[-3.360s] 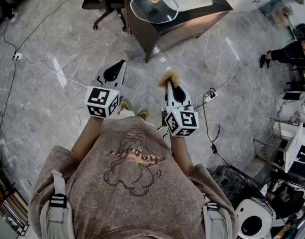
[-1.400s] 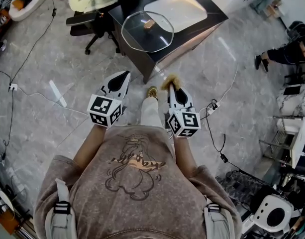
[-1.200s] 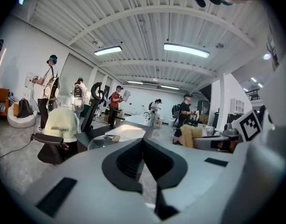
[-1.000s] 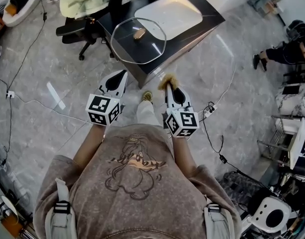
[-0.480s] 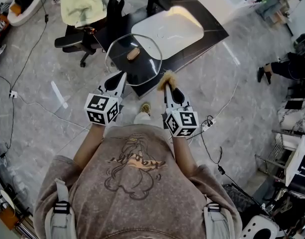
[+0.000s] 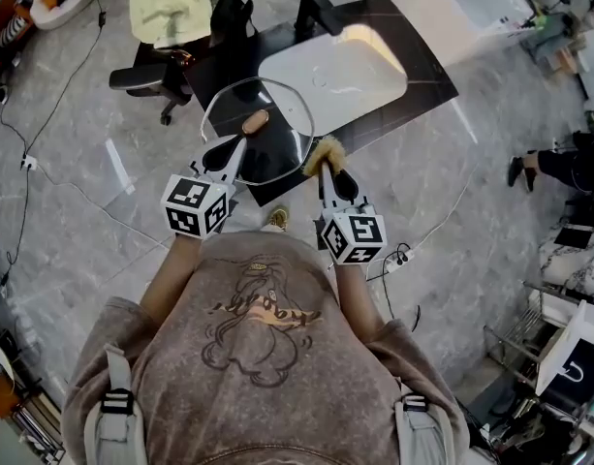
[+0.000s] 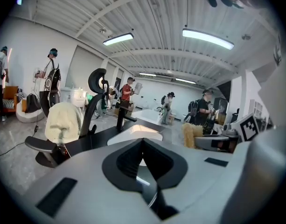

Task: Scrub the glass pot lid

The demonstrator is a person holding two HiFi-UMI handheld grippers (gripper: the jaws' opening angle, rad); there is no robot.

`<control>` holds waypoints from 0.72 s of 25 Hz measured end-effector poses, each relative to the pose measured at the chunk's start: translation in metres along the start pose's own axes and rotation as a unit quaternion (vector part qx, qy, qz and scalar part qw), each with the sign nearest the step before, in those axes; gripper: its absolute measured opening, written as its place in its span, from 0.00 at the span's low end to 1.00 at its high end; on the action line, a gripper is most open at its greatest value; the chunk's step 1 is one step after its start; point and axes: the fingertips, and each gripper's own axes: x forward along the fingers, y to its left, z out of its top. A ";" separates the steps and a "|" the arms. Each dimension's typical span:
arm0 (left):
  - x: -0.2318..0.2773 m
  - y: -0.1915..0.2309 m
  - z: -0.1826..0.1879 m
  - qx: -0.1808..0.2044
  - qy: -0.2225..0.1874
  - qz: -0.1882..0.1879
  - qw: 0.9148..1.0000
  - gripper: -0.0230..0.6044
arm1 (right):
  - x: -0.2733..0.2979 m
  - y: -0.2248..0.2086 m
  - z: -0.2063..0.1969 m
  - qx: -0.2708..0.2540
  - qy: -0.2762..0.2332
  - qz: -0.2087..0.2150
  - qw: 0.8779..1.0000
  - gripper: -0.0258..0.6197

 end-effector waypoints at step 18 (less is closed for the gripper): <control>0.041 0.026 0.023 0.039 0.022 -0.036 0.998 0.20 | 0.041 0.005 0.013 0.001 0.006 -0.005 1.000 0.10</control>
